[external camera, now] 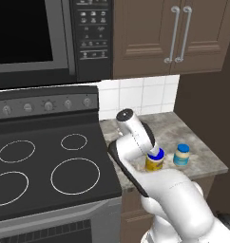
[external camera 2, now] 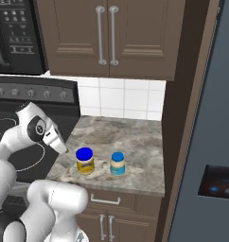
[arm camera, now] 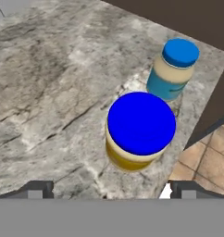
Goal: Place the mayonnaise and mayonnaise from the counter to the top shelf of the fridge. If the existing items in the fridge are on the top shelf, move them to other shelves.
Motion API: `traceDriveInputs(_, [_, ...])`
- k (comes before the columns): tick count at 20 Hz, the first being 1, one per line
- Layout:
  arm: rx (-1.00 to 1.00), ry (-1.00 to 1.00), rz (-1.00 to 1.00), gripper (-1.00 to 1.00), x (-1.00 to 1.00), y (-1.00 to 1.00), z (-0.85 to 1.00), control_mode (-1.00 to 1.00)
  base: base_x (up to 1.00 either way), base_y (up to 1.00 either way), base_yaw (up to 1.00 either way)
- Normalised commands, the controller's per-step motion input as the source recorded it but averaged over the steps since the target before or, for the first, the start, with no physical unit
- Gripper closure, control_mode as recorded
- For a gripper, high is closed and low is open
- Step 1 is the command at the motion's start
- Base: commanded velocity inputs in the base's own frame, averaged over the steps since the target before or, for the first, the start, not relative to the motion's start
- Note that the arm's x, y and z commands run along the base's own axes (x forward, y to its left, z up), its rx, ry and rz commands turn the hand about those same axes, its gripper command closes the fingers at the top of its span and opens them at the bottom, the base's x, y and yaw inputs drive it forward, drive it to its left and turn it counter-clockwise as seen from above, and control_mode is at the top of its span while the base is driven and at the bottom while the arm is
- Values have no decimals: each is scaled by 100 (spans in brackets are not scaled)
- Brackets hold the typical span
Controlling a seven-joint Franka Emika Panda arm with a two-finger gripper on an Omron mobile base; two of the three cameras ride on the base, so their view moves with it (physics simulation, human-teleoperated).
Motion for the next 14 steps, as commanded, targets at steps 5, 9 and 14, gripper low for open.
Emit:
traceDriveInputs(5, [-3, -15, -27, -100, 10, 2, -28, -100, 0, 0, 0])
traceDriveInputs(9, [-2, -10, -19, -100, 0, 0, -19, -100, 0, 0, 0])
traceDriveInputs(14, [-11, -11, -8, -100, 0, -4, -27, -100, 0, 0, 0])
